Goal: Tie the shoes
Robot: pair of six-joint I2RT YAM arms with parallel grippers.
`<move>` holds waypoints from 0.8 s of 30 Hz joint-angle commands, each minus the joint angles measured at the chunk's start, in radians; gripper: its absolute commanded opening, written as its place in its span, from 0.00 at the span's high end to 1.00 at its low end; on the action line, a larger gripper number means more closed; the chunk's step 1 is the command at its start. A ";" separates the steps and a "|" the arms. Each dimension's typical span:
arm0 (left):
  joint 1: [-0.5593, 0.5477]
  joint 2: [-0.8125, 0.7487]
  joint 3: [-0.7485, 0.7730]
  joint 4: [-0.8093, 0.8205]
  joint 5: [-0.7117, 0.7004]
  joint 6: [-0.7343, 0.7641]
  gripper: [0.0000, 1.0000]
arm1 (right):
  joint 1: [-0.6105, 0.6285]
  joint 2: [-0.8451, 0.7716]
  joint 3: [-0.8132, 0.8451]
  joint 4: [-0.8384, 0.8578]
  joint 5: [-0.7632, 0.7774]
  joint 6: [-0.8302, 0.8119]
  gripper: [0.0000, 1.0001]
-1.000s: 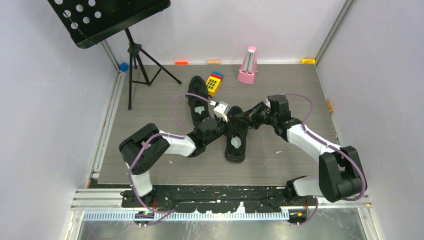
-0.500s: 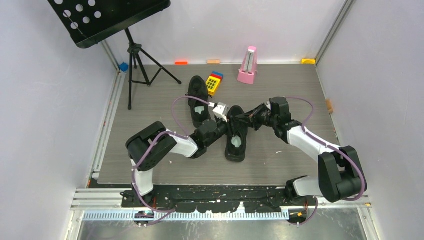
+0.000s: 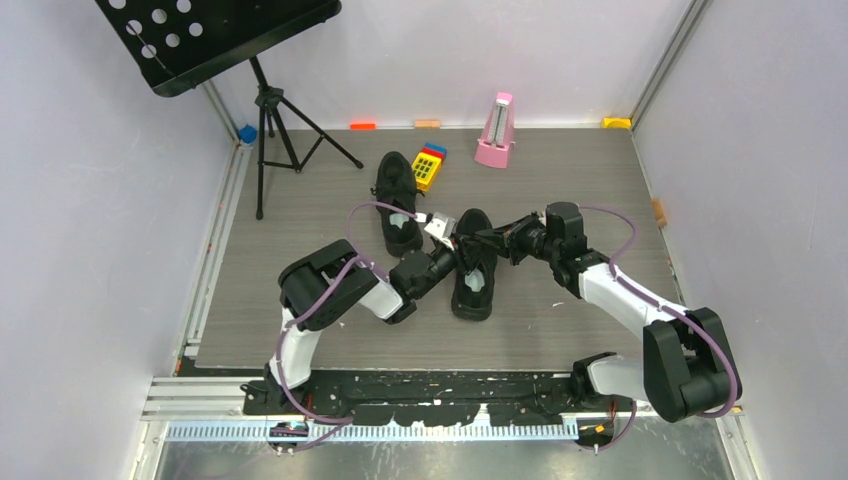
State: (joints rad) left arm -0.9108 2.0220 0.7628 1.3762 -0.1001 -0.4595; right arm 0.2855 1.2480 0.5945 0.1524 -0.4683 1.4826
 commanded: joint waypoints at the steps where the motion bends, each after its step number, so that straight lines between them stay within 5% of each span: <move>1: 0.020 0.054 0.032 0.055 -0.101 0.062 0.73 | 0.023 -0.034 0.002 0.059 -0.064 0.052 1.00; 8: 0.021 0.064 0.056 0.055 -0.093 0.102 1.00 | 0.022 -0.034 0.003 0.061 -0.064 0.058 1.00; 24: 0.039 -0.093 -0.093 -0.043 0.006 0.172 1.00 | 0.023 -0.013 0.041 0.031 -0.012 -0.004 1.00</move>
State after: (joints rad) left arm -0.8875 1.9934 0.7067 1.3918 -0.0875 -0.3496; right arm 0.3019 1.2480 0.5968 0.1719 -0.4797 1.5036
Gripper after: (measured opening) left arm 0.009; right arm 0.029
